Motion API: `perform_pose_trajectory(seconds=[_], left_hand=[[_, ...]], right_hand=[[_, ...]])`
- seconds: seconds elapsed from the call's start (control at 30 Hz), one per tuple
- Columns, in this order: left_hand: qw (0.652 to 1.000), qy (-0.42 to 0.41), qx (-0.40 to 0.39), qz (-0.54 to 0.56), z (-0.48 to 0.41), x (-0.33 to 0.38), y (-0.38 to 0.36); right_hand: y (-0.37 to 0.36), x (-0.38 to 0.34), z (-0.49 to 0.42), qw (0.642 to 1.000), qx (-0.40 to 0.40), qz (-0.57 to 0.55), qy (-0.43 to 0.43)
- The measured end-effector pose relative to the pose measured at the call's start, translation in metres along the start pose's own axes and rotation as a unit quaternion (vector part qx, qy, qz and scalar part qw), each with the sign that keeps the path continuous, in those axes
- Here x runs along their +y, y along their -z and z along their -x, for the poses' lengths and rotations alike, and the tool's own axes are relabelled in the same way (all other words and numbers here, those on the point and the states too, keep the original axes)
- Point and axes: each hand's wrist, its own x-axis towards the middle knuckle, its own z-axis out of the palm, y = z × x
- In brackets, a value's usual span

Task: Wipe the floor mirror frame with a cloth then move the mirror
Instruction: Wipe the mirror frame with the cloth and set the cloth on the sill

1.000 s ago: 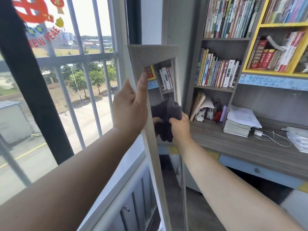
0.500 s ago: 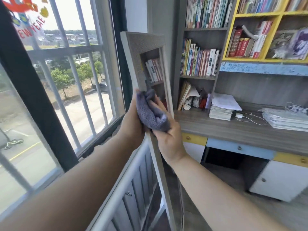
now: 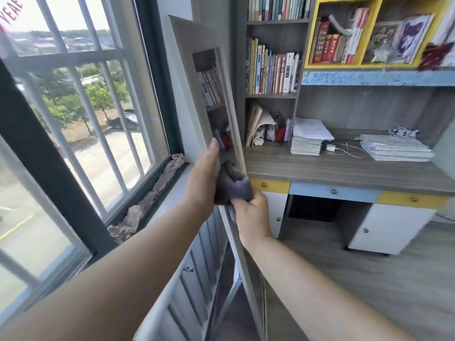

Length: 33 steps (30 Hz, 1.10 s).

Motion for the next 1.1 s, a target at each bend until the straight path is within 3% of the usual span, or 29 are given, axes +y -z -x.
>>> perform_pose_trajectory(seconds=[0.17, 0.33, 0.4, 0.53, 0.67, 0.93, 1.1], left_hand=[[0.997, -0.062, 0.027, 0.026, -0.001, -0.003, -0.006], [0.979, -0.123, 0.132, -0.095, -0.003, -0.012, -0.011], [0.96, -0.167, 0.158, -0.159, -0.004, -0.019, -0.014], [0.931, -0.211, 0.226, -0.192, -0.013, -0.025, -0.014], [0.919, -0.225, 0.245, -0.214, -0.016, -0.026, -0.014], [0.913, -0.208, 0.242, -0.253, -0.017, -0.032, -0.01], [0.899, -0.224, 0.255, -0.277, -0.017, -0.034, -0.006]], right_hand=[[-0.012, -0.018, -0.027, 0.997, -0.015, 0.012, 0.073], [0.026, 0.043, -0.009, 0.995, -0.021, 0.083, -0.058], [0.029, 0.044, -0.016, 0.993, -0.011, 0.054, -0.108], [0.009, 0.023, -0.053, 0.996, -0.001, -0.02, -0.087], [-0.002, 0.02, -0.09, 0.998, -0.009, -0.045, -0.044], [0.003, 0.055, -0.209, 0.992, 0.076, 0.095, -0.036], [0.018, 0.087, -0.267, 0.984, 0.077, 0.145, -0.065]])
